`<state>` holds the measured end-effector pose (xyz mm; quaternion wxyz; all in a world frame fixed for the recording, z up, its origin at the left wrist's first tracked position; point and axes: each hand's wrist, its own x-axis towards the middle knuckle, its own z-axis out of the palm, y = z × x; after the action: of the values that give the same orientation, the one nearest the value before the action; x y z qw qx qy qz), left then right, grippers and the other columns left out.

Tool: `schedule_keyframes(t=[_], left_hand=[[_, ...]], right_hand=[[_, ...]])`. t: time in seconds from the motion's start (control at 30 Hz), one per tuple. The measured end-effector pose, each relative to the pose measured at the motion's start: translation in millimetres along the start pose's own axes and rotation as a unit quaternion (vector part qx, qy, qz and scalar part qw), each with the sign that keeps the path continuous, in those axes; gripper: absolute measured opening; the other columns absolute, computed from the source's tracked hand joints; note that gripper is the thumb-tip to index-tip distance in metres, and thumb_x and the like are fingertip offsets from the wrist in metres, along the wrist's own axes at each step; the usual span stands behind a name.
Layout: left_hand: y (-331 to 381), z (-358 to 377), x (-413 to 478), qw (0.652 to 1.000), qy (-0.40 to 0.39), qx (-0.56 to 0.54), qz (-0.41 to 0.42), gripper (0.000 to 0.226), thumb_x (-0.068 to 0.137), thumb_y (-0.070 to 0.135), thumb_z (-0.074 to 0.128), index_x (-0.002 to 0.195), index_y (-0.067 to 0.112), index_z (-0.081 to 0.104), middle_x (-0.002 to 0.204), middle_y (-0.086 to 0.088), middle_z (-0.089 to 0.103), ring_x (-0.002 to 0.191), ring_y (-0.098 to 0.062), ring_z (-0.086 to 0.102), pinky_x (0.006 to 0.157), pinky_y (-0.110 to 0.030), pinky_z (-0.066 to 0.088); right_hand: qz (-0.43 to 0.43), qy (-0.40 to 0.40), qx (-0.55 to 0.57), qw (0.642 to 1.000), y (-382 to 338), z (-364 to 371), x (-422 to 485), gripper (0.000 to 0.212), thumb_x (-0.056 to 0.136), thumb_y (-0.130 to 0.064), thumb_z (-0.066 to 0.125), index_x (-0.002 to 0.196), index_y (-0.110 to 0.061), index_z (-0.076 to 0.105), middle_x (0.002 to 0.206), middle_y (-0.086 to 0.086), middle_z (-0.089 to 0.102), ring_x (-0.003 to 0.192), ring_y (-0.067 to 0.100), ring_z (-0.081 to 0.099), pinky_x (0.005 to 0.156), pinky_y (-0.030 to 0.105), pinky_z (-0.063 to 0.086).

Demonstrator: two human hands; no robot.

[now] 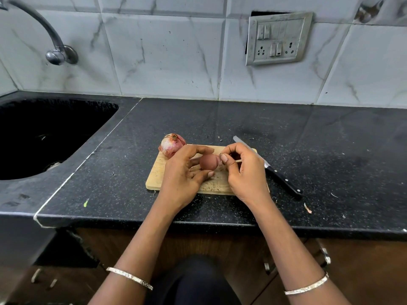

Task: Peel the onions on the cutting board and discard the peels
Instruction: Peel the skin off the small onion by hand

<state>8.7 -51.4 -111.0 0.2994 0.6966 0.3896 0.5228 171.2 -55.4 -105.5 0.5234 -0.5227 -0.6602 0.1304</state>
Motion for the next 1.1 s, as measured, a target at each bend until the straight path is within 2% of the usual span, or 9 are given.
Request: schedule_keyframes(t=[0.27,0.43,0.5,0.57,0.63,0.7,0.83,0.93,1.1], left_hand=[[-1,1,0,1.000,0.006,-0.001,0.021,0.042,0.083,-0.010,0.075,0.116,0.012,0.061,0.120,0.001,0.059,0.115,-0.012,0.066,0.101,-0.025,0.054],[1,1,0,1.000,0.014,-0.020,0.010,0.040,0.087,-0.004,0.074,0.115,0.019,0.056,0.120,0.001,0.055,0.110,-0.009,0.066,0.093,-0.018,0.055],[2,1,0,1.000,0.013,-0.028,0.003,0.040,0.088,-0.002,0.074,0.115,0.020,0.056,0.120,0.002,0.057,0.107,-0.009,0.068,0.089,-0.020,0.057],[2,0,0,1.000,0.013,-0.024,0.000,0.039,0.088,0.001,0.075,0.116,0.021,0.057,0.120,0.003,0.058,0.104,-0.008,0.068,0.086,-0.022,0.058],[1,-1,-1,1.000,0.019,-0.003,0.009,0.038,0.088,0.004,0.076,0.117,0.021,0.058,0.119,0.006,0.059,0.102,-0.005,0.066,0.084,-0.020,0.057],[1,-1,0,0.999,0.028,0.019,0.026,0.039,0.088,0.006,0.077,0.119,0.021,0.059,0.118,0.008,0.060,0.102,-0.006,0.065,0.086,-0.020,0.056],[0,-1,1,0.997,0.034,0.041,0.059,0.039,0.086,0.003,0.078,0.120,0.013,0.062,0.118,0.002,0.063,0.107,-0.008,0.064,0.089,-0.014,0.051],[-2,-2,2,0.995,0.038,0.060,0.076,0.039,0.085,0.003,0.078,0.119,0.013,0.064,0.117,0.005,0.065,0.112,-0.012,0.063,0.094,-0.023,0.054],[-3,-3,2,0.995,0.029,0.072,0.060,0.043,0.080,0.006,0.082,0.118,0.022,0.069,0.118,0.008,0.063,0.113,-0.014,0.064,0.099,-0.036,0.055]], right_hand=[[0.022,0.039,0.009,0.999,-2,-2,-1,0.011,0.093,-0.008,0.068,0.089,-0.018,0.066,0.081,-0.017,0.066,0.081,-0.003,0.061,0.070,0.004,0.040],[0.049,0.077,0.040,0.995,3,-3,0,0.008,0.094,-0.014,0.068,0.092,-0.021,0.067,0.089,-0.012,0.071,0.095,0.008,0.067,0.080,0.028,0.053],[0.056,0.085,0.046,0.994,2,-4,1,0.008,0.094,-0.015,0.069,0.093,-0.023,0.068,0.095,-0.011,0.072,0.097,0.009,0.068,0.081,0.031,0.055],[0.055,0.084,0.048,0.994,1,-6,1,0.016,0.091,-0.008,0.068,0.096,-0.023,0.070,0.102,-0.011,0.072,0.095,0.005,0.067,0.081,0.027,0.055],[0.038,0.079,0.037,0.995,-1,-6,0,0.025,0.085,-0.001,0.067,0.094,-0.024,0.074,0.107,-0.012,0.069,0.104,0.003,0.064,0.083,0.024,0.054],[0.015,0.075,0.036,0.996,-1,-6,-1,0.024,0.083,-0.003,0.070,0.092,-0.023,0.077,0.107,-0.015,0.068,0.114,0.000,0.060,0.088,0.027,0.053],[0.002,0.025,0.079,0.997,-7,-5,-2,0.015,0.089,-0.017,0.075,0.104,-0.020,0.077,0.099,-0.015,0.073,0.105,-0.011,0.061,0.071,0.013,0.052],[-0.007,-0.009,0.091,0.996,-9,-3,-2,0.015,0.091,-0.023,0.075,0.106,-0.021,0.078,0.099,-0.011,0.076,0.098,0.006,0.071,0.072,0.025,0.059],[-0.002,-0.008,0.086,0.996,-5,-3,-1,0.014,0.091,-0.021,0.075,0.104,-0.020,0.079,0.098,-0.011,0.076,0.095,0.005,0.071,0.076,0.021,0.056]])
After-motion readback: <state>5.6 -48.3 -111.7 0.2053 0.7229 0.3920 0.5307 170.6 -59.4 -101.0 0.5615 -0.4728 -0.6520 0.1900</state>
